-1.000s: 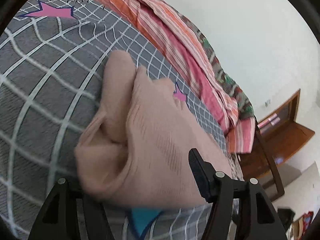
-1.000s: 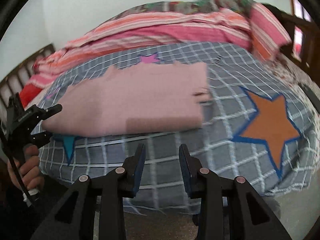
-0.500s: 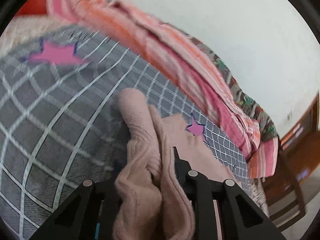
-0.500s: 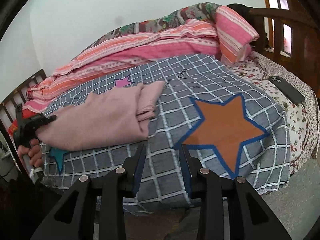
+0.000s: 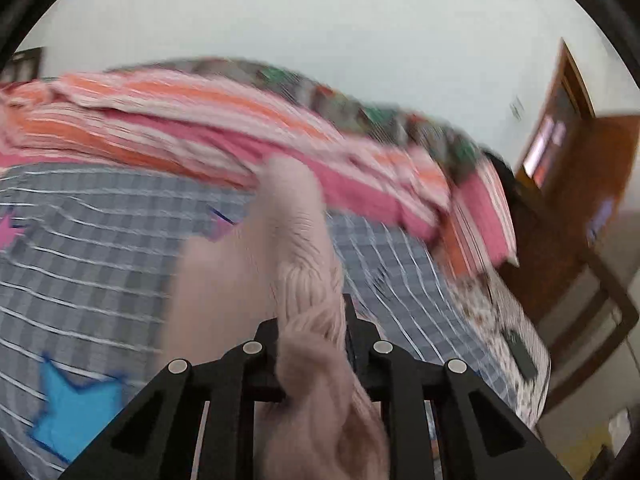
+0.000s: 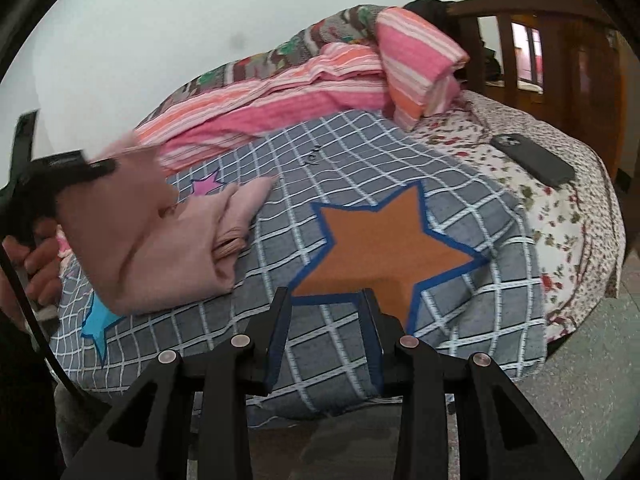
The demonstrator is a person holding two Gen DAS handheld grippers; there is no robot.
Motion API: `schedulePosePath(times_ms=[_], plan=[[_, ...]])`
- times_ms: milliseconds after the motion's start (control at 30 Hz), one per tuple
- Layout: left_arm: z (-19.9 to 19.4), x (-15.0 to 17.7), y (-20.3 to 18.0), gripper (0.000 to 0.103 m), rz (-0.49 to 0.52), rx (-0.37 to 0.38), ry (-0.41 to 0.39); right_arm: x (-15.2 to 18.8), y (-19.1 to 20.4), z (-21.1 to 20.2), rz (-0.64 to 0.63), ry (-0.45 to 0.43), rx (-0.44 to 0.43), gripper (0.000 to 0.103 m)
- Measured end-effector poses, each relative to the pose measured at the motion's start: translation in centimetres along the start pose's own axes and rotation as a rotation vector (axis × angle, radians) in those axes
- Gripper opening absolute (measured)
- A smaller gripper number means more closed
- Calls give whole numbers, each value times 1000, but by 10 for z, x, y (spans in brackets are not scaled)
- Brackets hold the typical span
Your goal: Fold small clothes
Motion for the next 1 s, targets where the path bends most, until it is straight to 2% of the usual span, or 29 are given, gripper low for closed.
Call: schedulePosePath(times_ms=[67, 133, 200, 267, 333, 400, 467, 567, 700, 767, 867, 967, 1000], plan=[[34, 34, -30, 19, 69, 11, 103, 1, -5, -2, 11, 4, 14, 34], [57, 65, -44, 19, 134, -9, 181, 2, -9, -4, 18, 11, 30, 34], [57, 77, -51, 23, 198, -29, 152, 2, -10, -6, 19, 12, 39, 34], [50, 75, -56, 50, 226, 44, 160, 1, -10, -8, 16, 9, 43, 34], [37, 67, -54, 52, 200, 151, 187, -4, -6, -5, 9, 13, 30, 34], [16, 55, -43, 53, 184, 229, 163, -14, 4, 1, -5, 16, 2, 34], [-4, 46, -31, 56, 190, 245, 108, -27, 20, 7, -25, 5, -47, 36], [-37, 31, 7, 64, 181, 225, 22, -46, 49, 18, -46, -5, -134, 43], [-40, 23, 64, 64, 139, 117, 24, -67, 98, 44, -66, -11, -258, 48], [-38, 25, 88, 64, 96, 95, 42, -70, 116, 59, -62, 1, -297, 48], [-37, 32, 121, 64, 26, 88, 64, -68, 133, 94, -41, 53, -249, 48], [-35, 37, 135, 64, -7, 91, 72, -60, 138, 121, -39, 101, -202, 22], [-34, 38, 138, 64, -15, 95, 72, -58, 140, 123, -63, 94, -193, 20]])
Point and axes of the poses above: each gripper's, at about its wrist camera, not at the fingertips, and z roughly the way its jaws point, y to its left, x to its underside, the point moved 6 cm from there along z, roughly the way its jaws point, and after that the axes turned 4 degrees about -x, right-handed, at the moved point
